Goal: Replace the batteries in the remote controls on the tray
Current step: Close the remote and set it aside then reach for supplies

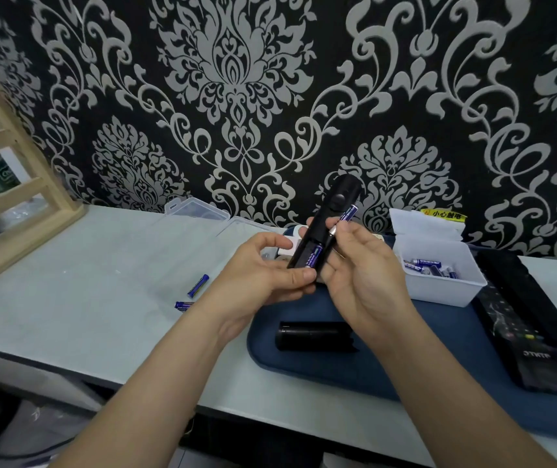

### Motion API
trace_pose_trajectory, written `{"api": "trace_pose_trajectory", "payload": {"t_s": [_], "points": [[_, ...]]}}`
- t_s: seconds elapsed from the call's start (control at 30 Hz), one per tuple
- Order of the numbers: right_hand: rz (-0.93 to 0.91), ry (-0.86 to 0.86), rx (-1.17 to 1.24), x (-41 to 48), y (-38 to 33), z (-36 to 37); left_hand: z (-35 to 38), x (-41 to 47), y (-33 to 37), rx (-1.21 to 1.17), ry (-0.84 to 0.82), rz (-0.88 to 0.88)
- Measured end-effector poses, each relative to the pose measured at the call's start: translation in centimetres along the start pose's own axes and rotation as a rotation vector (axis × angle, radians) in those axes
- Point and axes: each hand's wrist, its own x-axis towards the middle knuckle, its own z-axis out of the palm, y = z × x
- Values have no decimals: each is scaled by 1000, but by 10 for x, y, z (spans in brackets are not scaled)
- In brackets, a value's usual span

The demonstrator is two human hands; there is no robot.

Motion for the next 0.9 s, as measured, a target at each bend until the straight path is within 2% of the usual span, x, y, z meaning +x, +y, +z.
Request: {"api": "trace_pose_trajectory", "payload": {"t_s": [0.1, 0.27, 0.33, 0.47, 0.63, 0.73, 0.83, 0.9], "points": [[-7, -21, -12, -1, 3, 0, 2, 2, -2, -61, 48, -41], [-12, -74, -22, -2, 9, 4, 11, 6, -7, -33, 161, -5], [-11, -73, 7, -2, 8, 3, 9, 6, -5, 45, 152, 12], [-9, -83, -43, -2, 7, -2, 6, 4, 1, 103, 33, -10], [20, -93, -126, -3, 13, 0, 12, 3, -4, 93, 131, 83], [-14, -104, -275, -3, 7, -1, 11, 5, -5, 36, 173, 120], [-167, 13, -581, 0, -6, -7, 6, 7, -3, 7, 169, 72], [-239, 32, -704, 2, -13, -12, 2, 10, -4, -35, 155, 40]]}}
